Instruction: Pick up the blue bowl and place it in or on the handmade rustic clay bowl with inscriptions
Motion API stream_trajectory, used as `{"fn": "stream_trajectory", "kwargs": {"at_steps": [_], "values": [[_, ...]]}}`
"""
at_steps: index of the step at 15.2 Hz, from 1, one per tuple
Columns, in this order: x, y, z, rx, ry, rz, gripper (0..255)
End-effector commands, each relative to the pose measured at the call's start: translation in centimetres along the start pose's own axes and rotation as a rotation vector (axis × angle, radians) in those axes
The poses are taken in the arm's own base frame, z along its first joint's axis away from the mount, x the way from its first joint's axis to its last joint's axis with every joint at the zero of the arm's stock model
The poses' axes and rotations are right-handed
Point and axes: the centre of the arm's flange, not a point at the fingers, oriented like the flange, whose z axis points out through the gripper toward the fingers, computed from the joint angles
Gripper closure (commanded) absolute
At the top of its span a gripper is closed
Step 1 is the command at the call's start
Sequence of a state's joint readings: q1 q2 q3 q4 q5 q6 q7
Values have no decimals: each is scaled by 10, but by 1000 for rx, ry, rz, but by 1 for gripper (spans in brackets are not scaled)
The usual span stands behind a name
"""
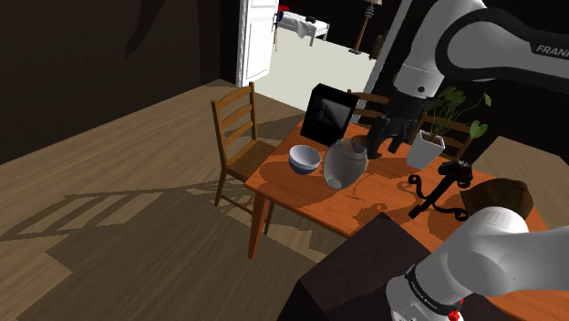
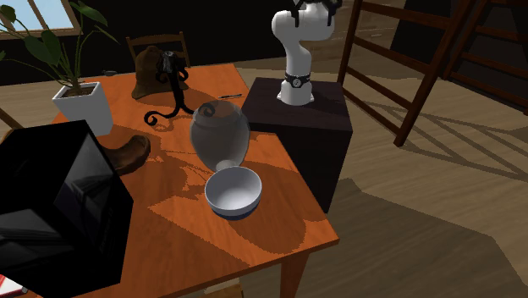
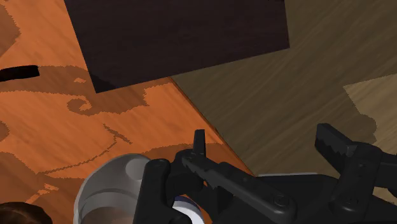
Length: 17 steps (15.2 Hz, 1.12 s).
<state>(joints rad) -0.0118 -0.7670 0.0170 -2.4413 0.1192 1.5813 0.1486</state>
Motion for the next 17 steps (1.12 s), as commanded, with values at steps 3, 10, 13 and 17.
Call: {"fn": "stream_trajectory", "kwargs": {"at_steps": [3, 10, 13, 17], "values": [[21, 0, 15, -9, 5, 3, 0], [93, 3, 68, -39, 23, 13, 0], [125, 5, 91, -52, 30, 18, 0], [167, 9, 120, -69, 41, 24, 0]]}}
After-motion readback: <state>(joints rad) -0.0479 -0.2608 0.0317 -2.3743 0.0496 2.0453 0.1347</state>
